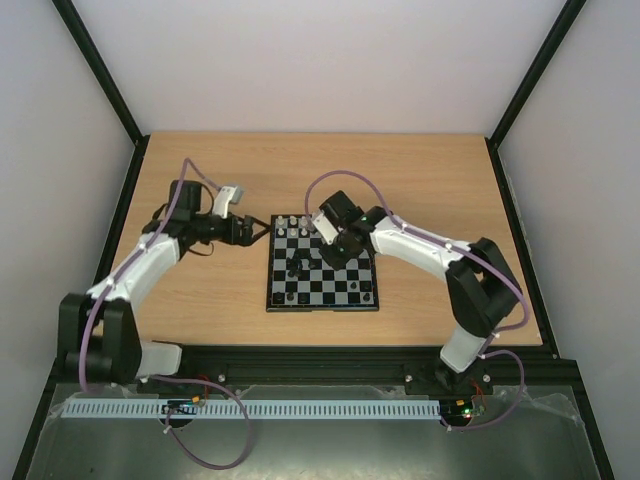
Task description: Set up the chess pieces on the board
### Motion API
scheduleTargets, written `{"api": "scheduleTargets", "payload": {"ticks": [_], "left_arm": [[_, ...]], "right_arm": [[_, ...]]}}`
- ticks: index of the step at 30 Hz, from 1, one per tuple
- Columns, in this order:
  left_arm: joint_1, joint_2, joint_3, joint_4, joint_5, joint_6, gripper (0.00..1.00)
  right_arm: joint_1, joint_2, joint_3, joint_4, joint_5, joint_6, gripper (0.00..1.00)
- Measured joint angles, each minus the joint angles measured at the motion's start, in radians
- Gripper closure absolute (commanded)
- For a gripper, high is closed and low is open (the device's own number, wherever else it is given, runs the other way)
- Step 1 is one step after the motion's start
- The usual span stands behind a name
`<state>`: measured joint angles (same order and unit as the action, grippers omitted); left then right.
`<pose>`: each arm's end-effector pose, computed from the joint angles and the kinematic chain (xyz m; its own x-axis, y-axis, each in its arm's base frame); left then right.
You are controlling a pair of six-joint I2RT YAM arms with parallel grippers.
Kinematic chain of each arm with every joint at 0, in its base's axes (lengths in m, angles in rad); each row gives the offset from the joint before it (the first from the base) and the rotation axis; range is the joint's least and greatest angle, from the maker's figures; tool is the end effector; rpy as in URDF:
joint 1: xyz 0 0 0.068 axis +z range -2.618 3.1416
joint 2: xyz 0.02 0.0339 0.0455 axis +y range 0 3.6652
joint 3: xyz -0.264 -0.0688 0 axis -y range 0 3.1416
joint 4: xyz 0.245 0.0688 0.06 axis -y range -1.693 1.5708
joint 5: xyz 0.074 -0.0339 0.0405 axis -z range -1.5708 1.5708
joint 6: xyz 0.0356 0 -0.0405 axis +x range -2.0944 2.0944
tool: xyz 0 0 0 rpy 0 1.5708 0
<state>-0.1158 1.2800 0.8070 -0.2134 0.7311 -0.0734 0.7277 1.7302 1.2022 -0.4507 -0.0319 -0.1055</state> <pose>0.2629 -0.0545 0.2445 -0.6717 0.0232 -0.7404 0.5513 0.6833 -0.4787 0.2717 0.2436 0.2116 -0.5447 -0.6262 -0.5578 -0.7396 0.6723 -0.0325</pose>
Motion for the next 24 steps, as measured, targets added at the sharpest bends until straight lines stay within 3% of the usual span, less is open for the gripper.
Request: {"api": "scheduleTargets", "payload": {"ticks": [7,16,24], "left_arm": [[-0.045,0.253,0.185,-0.103,0.233,-0.003,0.02],[-0.096,0.365,0.214,-0.142,0.428,-0.014,0.37],[-0.194,0.43,0.213,-0.045,0.541,-0.145,0.43]], "right_arm": [[0.0,-0.115,0.007,0.013,-0.086,-0.068,0.88],[0.0,-0.122,0.037,0.016,-0.148,-0.117,0.88],[0.012,-0.122,0.063,0.016,-0.174,-0.145,0.88]]}}
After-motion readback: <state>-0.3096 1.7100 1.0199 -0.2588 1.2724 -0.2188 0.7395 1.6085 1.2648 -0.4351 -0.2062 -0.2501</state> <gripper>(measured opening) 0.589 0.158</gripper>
